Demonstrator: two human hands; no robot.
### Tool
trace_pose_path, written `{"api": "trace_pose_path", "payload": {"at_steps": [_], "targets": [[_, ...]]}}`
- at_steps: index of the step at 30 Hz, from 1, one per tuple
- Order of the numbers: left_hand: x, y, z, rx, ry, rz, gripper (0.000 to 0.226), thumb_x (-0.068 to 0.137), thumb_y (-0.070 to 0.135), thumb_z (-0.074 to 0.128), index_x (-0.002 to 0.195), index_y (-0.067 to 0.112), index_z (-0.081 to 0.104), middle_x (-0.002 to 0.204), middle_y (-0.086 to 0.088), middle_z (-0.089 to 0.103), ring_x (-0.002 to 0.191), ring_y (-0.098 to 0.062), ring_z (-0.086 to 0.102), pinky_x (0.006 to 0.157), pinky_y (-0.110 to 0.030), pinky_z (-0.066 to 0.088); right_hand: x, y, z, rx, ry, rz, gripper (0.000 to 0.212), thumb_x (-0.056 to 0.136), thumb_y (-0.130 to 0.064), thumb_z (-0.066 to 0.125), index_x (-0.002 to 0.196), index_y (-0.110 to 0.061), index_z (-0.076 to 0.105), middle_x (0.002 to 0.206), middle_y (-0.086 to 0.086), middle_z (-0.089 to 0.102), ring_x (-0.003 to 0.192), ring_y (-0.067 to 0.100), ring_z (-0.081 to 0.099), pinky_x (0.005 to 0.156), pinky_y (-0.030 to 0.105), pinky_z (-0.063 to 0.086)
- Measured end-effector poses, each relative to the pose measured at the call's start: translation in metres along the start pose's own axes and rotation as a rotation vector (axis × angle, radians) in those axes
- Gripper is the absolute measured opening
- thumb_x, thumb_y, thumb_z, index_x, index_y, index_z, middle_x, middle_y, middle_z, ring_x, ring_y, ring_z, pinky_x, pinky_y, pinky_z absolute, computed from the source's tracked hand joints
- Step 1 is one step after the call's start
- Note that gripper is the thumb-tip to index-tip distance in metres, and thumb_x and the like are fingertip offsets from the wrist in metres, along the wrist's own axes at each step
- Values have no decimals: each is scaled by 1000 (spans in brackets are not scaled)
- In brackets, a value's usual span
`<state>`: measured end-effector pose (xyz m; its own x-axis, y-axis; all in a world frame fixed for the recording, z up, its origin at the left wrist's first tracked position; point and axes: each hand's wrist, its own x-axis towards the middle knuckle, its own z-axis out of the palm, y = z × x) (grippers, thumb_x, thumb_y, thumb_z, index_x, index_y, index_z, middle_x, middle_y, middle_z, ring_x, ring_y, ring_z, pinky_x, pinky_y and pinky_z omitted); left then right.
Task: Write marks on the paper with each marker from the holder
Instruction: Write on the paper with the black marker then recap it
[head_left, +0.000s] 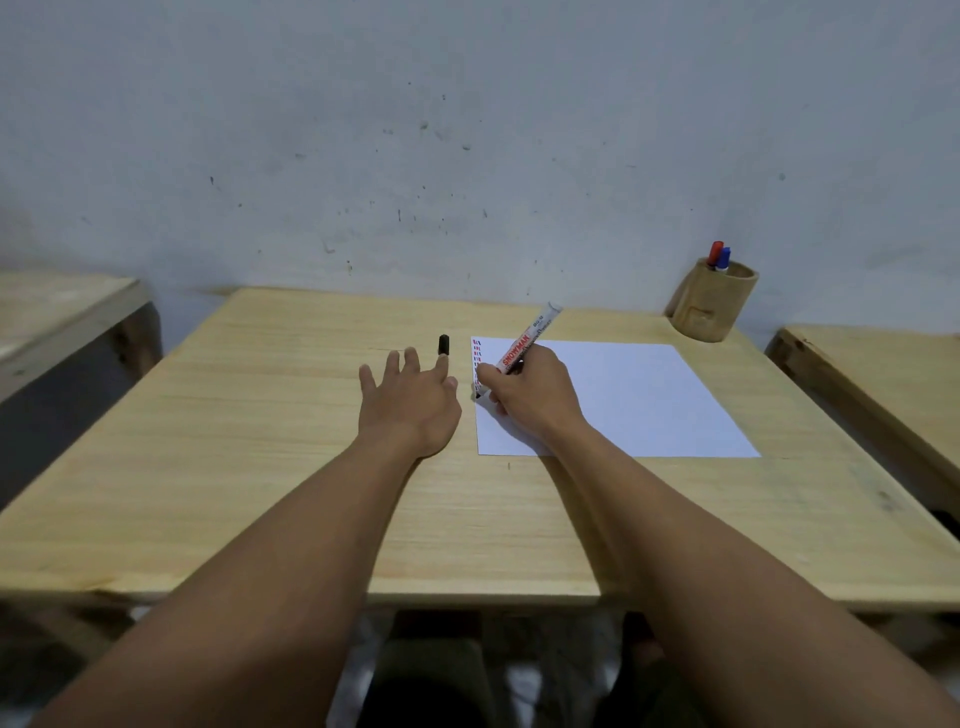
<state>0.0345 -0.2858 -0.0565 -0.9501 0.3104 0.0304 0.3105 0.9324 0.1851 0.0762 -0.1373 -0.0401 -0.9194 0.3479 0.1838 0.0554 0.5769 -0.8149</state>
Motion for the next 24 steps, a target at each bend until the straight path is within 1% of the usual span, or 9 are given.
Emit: {"api": "trace_pose_path", "payload": {"at_steps": [3,10,14,16,17,19,21,22,24], "targets": [[1,0,0,4,0,-5,55,104,37,16,159,27,18,168,-14,10,155,-31,2,120,-61,1,1,1,1,-20,-2,-10,23,87,-22,66,69,-7,61,68,10,74,55,14,59,52,25,45],[0,1,-2,-12,-11,-7,55,105,37,16,159,28,18,168,-13,10,155,-31,2,120,-61,1,3,1,2,-37,-8,-30,23,86,-20,67,68,-10,57,68,13,72,57,17,59,54,29,45],[0,2,-1,-46,-6,-14,55,104,37,19,158,28,22,167,-12,14,155,-30,4,121,-60,3,3,1,1,-33,-33,-28,23,84,-18,67,67,-10,55,63,7,64,55,16,54,51,28,40],[1,3,-2,-82,39,-29,52,104,34,23,153,25,34,163,-10,28,153,-30,15,120,-59,8,3,1,0,-13,-27,-12,24,84,-19,67,66,-11,54,62,5,63,55,15,53,50,27,39],[2,3,-2,-111,91,-47,48,102,31,27,147,23,42,155,-9,41,148,-30,27,119,-57,14,4,2,-1,7,-13,3,26,85,-20,67,65,-11,53,61,3,61,54,14,52,50,27,38],[5,3,-7,-202,217,-103,39,98,25,34,132,18,51,126,-8,66,124,-31,54,109,-51,31,6,4,-1,73,20,34,28,85,-22,66,64,-11,51,59,2,58,55,15,50,53,28,38],[12,5,-11,-289,299,-145,35,97,25,35,128,17,47,106,-8,71,106,-33,60,96,-47,39,8,5,-3,144,35,55,25,85,-25,66,69,-10,54,62,3,56,59,17,50,58,31,39],[17,6,-13,-324,317,-146,37,97,28,35,131,17,44,106,-8,71,106,-35,60,94,-47,41,10,5,-4,176,38,66,24,85,-27,66,72,-9,57,63,2,55,60,17,48,60,31,38],[25,7,-19,-354,303,-109,46,98,35,40,141,21,40,118,-10,68,114,-36,58,95,-48,43,14,3,-6,246,45,100,23,85,-28,67,73,-10,60,58,-5,50,56,15,44,59,31,36]]}}
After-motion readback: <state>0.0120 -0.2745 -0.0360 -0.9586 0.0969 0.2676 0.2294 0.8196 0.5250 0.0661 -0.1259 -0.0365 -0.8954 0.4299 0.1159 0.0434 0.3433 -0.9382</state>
